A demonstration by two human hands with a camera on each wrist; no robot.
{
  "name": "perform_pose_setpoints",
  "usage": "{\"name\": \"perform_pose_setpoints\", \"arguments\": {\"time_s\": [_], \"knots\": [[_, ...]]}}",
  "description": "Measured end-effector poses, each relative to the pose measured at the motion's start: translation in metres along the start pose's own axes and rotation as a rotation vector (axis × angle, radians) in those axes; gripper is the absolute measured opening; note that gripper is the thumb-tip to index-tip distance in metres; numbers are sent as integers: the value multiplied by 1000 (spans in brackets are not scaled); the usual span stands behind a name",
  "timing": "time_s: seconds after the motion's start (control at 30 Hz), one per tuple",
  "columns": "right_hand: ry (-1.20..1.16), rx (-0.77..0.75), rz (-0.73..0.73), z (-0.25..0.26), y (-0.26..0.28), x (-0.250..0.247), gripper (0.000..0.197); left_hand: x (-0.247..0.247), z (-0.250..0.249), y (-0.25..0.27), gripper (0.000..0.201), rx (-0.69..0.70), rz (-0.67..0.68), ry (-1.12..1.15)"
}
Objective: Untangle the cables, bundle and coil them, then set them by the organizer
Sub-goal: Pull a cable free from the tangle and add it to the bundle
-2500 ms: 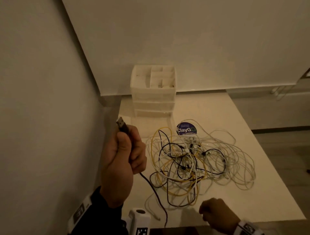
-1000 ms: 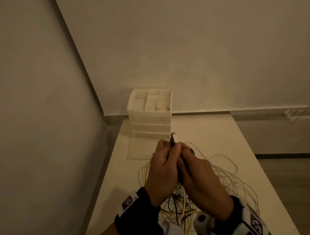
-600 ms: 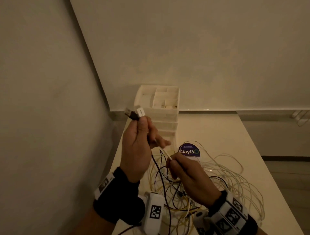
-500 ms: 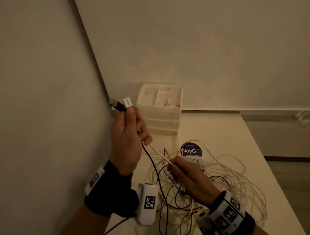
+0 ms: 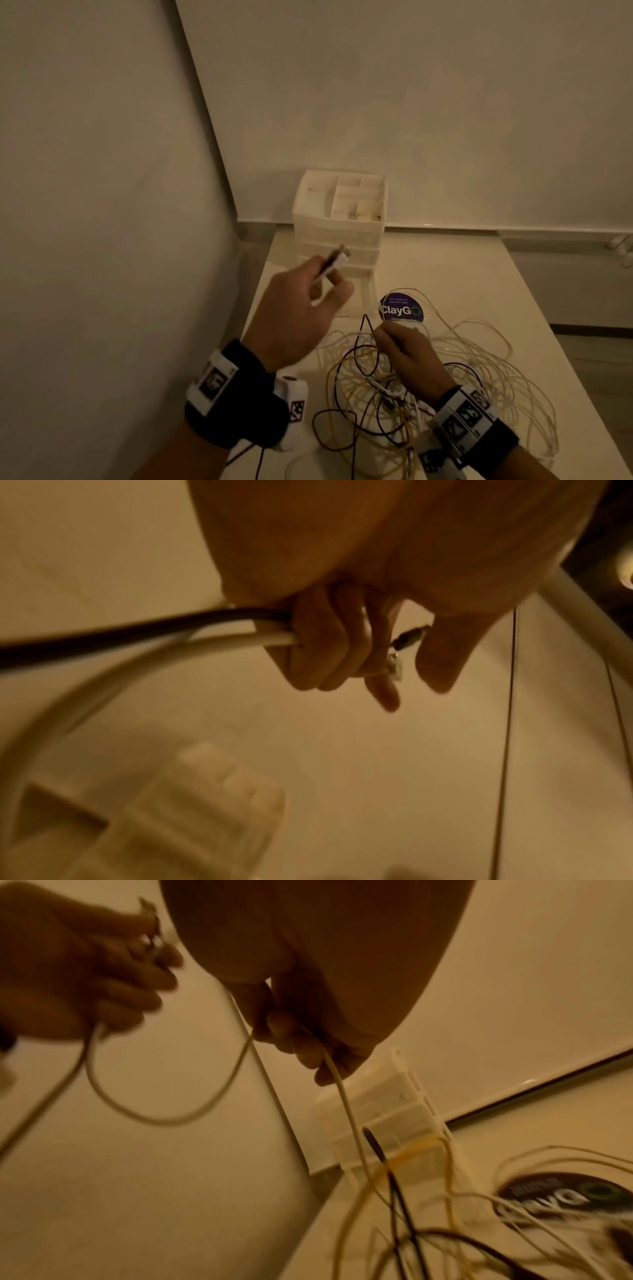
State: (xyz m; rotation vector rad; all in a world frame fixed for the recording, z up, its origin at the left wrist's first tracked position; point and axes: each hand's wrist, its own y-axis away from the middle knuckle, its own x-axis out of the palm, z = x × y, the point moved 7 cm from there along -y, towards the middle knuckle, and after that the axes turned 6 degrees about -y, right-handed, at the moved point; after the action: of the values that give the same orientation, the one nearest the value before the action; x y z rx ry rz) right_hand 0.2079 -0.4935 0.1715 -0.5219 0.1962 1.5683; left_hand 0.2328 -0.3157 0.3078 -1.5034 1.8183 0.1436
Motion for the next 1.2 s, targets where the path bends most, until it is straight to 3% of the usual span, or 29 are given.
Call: {"name": "perform_pose_setpoints", "arguments": {"time_s": [0.07, 0.17, 0.4, 0.57, 0.63, 0.77, 0.87, 1.03, 1.2], "knots": [[-42, -32, -47, 19, -7, -15, 44, 43, 5, 11, 20, -24, 129, -82], [-133, -45, -91, 41, -16, -41, 37, 80, 10, 10, 22, -58, 185, -95], [-164, 20, -29, 41, -23, -59, 33, 63, -19, -14, 8, -6, -155, 211], [-374, 29, -21, 47, -21, -68, 34, 84, -27, -23, 12, 127, -28, 46], [-383, 21, -6, 48, -21, -70, 33, 87, -25, -25, 11, 137, -42, 15], [-331, -32, 17, 44, -20, -67, 37, 76, -38, -24, 16, 177, -175, 11], [-302, -50, 58, 29, -24, -58, 40, 49, -43, -30, 21, 133, -333, 95], [-194, 55, 65, -36, -22, -46, 40, -13, -41, -42, 21, 65, -617, 131], [-305, 212, -119, -69, -22, -59, 37, -20, -24, -44, 7, -11, -549, 93]]}}
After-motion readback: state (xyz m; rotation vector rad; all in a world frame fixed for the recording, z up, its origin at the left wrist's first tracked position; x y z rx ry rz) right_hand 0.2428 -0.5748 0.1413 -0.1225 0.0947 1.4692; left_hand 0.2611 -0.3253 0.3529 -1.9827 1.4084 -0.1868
